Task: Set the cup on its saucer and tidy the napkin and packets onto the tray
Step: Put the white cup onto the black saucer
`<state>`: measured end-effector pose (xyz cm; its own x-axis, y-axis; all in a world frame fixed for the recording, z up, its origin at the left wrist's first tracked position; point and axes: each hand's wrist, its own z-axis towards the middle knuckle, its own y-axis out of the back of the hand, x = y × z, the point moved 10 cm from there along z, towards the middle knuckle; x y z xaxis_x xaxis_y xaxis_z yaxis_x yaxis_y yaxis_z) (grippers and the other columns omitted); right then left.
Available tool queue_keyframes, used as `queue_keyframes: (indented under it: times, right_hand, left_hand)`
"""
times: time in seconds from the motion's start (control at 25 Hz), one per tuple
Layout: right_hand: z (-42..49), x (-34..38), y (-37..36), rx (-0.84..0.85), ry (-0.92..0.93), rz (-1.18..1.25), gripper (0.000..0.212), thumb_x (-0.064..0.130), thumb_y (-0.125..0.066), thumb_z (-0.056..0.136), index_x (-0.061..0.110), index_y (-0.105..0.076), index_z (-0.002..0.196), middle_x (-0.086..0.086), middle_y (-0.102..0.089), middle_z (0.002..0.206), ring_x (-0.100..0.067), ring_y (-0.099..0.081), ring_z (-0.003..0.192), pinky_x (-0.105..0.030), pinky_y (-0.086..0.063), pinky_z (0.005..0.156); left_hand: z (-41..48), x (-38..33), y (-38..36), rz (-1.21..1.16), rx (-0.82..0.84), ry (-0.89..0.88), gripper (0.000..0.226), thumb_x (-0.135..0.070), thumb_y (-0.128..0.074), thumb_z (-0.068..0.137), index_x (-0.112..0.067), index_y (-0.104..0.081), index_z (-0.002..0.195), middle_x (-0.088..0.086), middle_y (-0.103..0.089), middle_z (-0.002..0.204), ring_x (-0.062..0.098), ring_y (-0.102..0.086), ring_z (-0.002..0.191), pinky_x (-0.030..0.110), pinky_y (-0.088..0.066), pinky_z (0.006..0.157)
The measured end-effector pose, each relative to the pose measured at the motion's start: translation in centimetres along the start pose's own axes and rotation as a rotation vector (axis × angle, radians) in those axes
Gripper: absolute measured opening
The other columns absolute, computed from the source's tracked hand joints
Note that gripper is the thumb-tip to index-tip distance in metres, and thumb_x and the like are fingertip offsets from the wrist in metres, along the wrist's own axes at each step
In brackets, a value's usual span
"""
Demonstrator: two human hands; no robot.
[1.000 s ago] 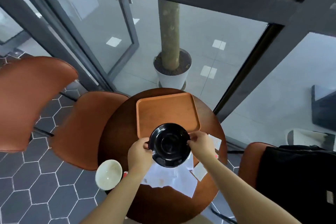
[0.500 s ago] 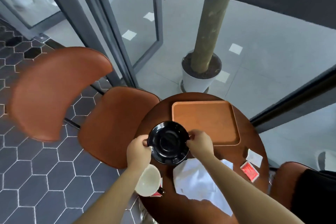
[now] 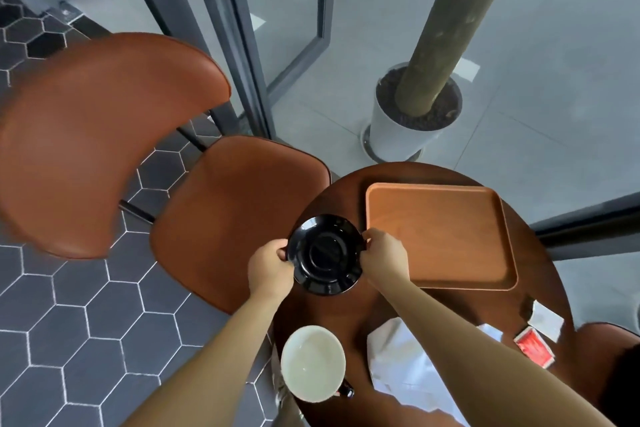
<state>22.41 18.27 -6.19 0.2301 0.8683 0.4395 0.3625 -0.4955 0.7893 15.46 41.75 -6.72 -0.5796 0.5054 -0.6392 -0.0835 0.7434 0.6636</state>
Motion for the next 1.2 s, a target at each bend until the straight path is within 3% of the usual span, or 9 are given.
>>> queue_keyframes:
  times: [0.12,0.24,0.32,0.44,0.56,0.68,0.8,1.0,1.2]
  right_hand:
    - [1.1,0.4,-0.9,-0.021,0.050,-0.080,0.027,0.003,-0.050,0.078,0.016,-0.068,0.093,-0.005,-0.068,0.084,-0.032,-0.064,0.080,-0.028,-0.039,0.063]
    - [1.2,0.8,-1.3,-0.035,0.093,-0.128,0.024,0.001,-0.049,0.082,0.013,-0.067,0.093,-0.007,-0.065,0.088,-0.032,-0.062,0.079,-0.029,-0.039,0.064]
    - [1.3,0.8,-1.1,-0.044,0.098,-0.135,0.023,0.001,-0.051,0.084,0.012,-0.067,0.097,-0.008,-0.063,0.090,-0.032,-0.061,0.080,-0.028,-0.038,0.065]
    - [0.9,1.0,-1.3,-0.031,0.085,-0.105,0.023,0.003,-0.052,0.086,0.010,-0.066,0.103,-0.009,-0.061,0.095,-0.033,-0.062,0.084,-0.028,-0.037,0.066]
    - [-1.0,1.5,-0.9,-0.084,0.172,-0.093,0.032,0.011,-0.062,0.082,0.012,-0.064,0.113,-0.009,-0.061,0.112,-0.033,-0.059,0.094,-0.033,-0.047,0.072]
    - [-4.3,2.9,-2.6,-0.073,0.387,-0.232,0.067,0.039,-0.080,0.070,0.019,-0.055,0.130,-0.006,-0.051,0.135,-0.031,-0.046,0.122,-0.042,-0.052,0.092]
    - [-5.3,3.2,-5.1,-0.010,0.422,-0.406,0.099,0.062,-0.079,0.063,0.025,-0.040,0.145,-0.006,-0.031,0.156,-0.032,-0.023,0.145,-0.046,-0.043,0.105]
    - [-4.2,2.7,-5.9,-0.066,0.334,-0.437,0.098,0.059,-0.078,0.069,0.022,-0.035,0.150,-0.011,-0.023,0.161,-0.032,-0.019,0.148,-0.041,-0.040,0.110]
    - [-3.1,2.2,-5.5,-0.129,0.338,-0.395,0.099,0.055,-0.081,0.069,0.022,-0.032,0.149,-0.008,-0.023,0.161,-0.029,-0.022,0.146,-0.039,-0.049,0.101]
  left_hand:
    - [1.0,0.9,-0.8,-0.039,0.021,0.042,0.025,0.004,-0.054,0.075,-0.015,-0.070,0.082,-0.004,-0.052,0.059,0.016,-0.045,0.058,0.028,-0.037,0.056]
    - [1.5,0.9,-1.3,-0.026,-0.002,0.021,0.022,0.006,-0.050,0.072,-0.014,-0.056,0.065,0.010,-0.051,0.060,0.026,-0.043,0.061,0.042,-0.038,0.055]
    - [1.5,0.7,-1.5,-0.016,-0.028,0.003,0.022,0.005,-0.049,0.074,-0.013,-0.056,0.065,0.006,-0.052,0.061,0.029,-0.047,0.065,0.043,-0.039,0.058]
    - [1.4,1.3,-1.5,-0.075,-0.055,0.051,0.019,-0.001,-0.059,0.086,-0.007,-0.071,0.099,0.012,-0.071,0.090,0.028,-0.063,0.087,0.040,-0.053,0.078]
    - [0.1,2.2,-1.4,-0.115,-0.051,0.053,0.038,-0.005,-0.063,0.089,-0.010,-0.063,0.127,0.006,-0.068,0.111,0.015,-0.063,0.094,0.026,-0.047,0.084]
    - [-2.6,1.4,-0.3,0.096,-0.120,-0.296,0.042,0.001,-0.065,0.083,-0.006,-0.062,0.125,0.007,-0.062,0.114,0.021,-0.060,0.102,0.028,-0.050,0.084]
    - [-4.9,1.8,-1.6,0.302,-0.091,-0.612,0.031,0.001,-0.068,0.079,-0.003,-0.066,0.110,0.013,-0.060,0.112,0.029,-0.060,0.104,0.037,-0.056,0.084]
    - [-6.4,2.5,-5.2,0.460,0.030,-0.938,0.018,-0.014,-0.062,0.093,-0.005,-0.067,0.108,0.015,-0.062,0.121,0.030,-0.060,0.118,0.039,-0.056,0.090]
    - [-5.8,3.9,-6.9,0.482,0.002,-0.966,0.025,-0.025,-0.052,0.097,-0.009,-0.064,0.113,0.015,-0.056,0.130,0.032,-0.050,0.129,0.042,-0.048,0.106]
